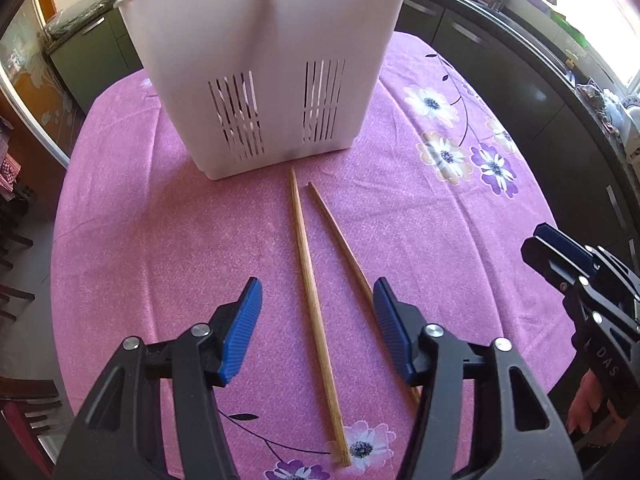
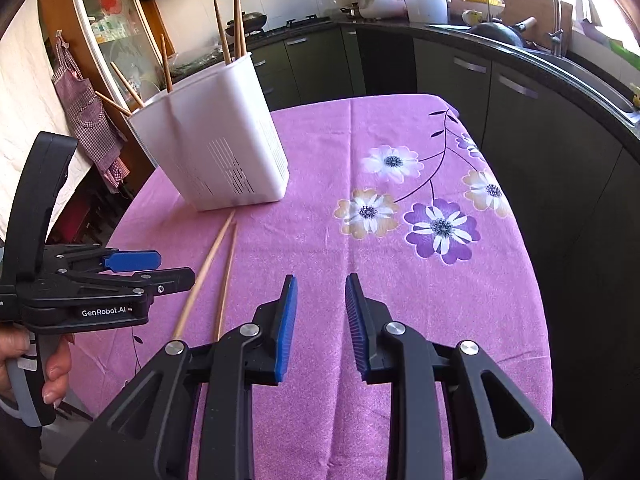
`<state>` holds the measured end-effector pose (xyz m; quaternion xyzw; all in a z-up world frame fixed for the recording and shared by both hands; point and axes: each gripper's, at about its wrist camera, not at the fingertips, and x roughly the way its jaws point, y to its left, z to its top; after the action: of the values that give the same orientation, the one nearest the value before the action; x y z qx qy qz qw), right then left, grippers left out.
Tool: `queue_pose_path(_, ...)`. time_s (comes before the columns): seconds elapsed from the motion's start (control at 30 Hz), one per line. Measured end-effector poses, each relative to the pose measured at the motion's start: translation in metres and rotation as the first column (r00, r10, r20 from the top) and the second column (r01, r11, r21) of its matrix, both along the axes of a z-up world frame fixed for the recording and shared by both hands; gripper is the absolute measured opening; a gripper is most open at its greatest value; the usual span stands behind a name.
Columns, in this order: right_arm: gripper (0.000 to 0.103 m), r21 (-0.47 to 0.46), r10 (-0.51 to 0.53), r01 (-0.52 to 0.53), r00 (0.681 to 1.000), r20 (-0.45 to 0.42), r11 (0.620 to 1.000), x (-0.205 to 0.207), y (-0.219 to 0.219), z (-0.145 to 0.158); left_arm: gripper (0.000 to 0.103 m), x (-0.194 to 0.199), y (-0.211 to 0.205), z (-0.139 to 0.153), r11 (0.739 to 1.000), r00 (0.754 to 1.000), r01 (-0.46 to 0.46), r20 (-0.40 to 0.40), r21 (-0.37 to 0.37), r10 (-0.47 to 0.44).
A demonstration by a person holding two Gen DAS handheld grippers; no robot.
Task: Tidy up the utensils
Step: 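Move both tools back toward the last two chopsticks on the tablecloth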
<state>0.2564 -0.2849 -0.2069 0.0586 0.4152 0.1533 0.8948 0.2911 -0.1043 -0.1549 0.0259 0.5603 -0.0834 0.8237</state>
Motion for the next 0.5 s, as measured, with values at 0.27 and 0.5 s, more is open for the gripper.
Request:
queue_pose_path(0.27,0.025,0.015,0.026,-0.025,0.999,-0.031,1.000,0.007,0.008,-0.007,0.035,0.015,-0.005,-0.017,0.999,0.999,-0.024,-0.044,0.026,0.025)
queue_pose_path(0.5,0.025,0.027,0.014,-0.014,0.999,-0.030,1.000,0.008,0.002,-0.005,0.027,0.021,-0.008,-0.029,0.998,0.996,-0.032,-0.079,0.057,0.036)
